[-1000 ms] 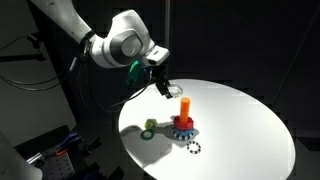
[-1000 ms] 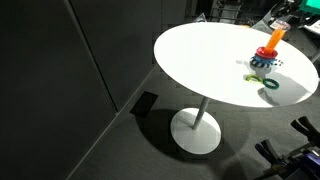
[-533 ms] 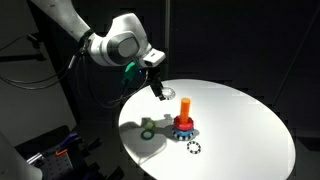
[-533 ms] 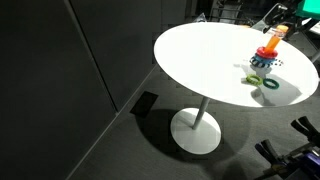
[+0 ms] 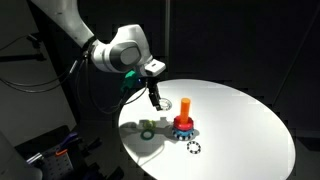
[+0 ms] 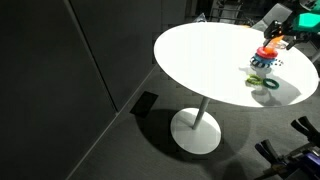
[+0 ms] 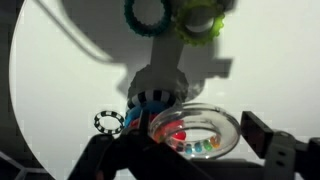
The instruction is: Remove the yellow, green and clear rings from the orange stand and put them on the table
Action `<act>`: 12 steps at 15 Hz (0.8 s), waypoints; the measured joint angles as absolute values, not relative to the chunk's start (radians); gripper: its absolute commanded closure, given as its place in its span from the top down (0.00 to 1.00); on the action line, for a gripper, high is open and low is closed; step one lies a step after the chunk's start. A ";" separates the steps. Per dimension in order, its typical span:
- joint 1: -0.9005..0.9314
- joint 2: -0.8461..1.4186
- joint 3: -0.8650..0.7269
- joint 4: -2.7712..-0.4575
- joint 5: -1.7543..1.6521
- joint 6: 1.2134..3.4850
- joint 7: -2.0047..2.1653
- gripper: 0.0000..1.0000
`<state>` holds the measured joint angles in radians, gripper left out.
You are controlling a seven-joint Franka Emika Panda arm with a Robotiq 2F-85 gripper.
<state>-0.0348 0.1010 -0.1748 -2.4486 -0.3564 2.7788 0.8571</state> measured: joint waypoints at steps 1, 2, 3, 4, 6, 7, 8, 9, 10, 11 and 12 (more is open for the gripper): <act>-0.037 0.115 -0.176 -2.448 -0.356 2.778 0.857 0.64; -0.038 0.130 -0.179 -2.447 -0.356 2.778 0.856 0.64; -0.039 0.145 -0.182 -2.446 -0.356 2.778 0.856 0.64; -0.039 0.160 -0.188 -2.444 -0.356 2.778 0.856 0.64; -0.039 0.190 -0.200 -2.440 -0.356 2.778 0.856 0.64; -0.039 0.206 -0.206 -2.438 -0.356 2.779 0.856 0.64; -0.039 0.221 -0.212 -2.436 -0.356 2.779 0.856 0.64; -0.039 0.235 -0.217 -2.434 -0.356 2.779 0.856 0.64; -0.038 0.247 -0.221 -2.432 -0.356 2.780 0.856 0.64; -0.036 0.259 -0.227 -2.430 -0.356 2.782 0.856 0.64; -0.031 0.269 -0.235 -2.430 -0.356 2.784 0.856 0.82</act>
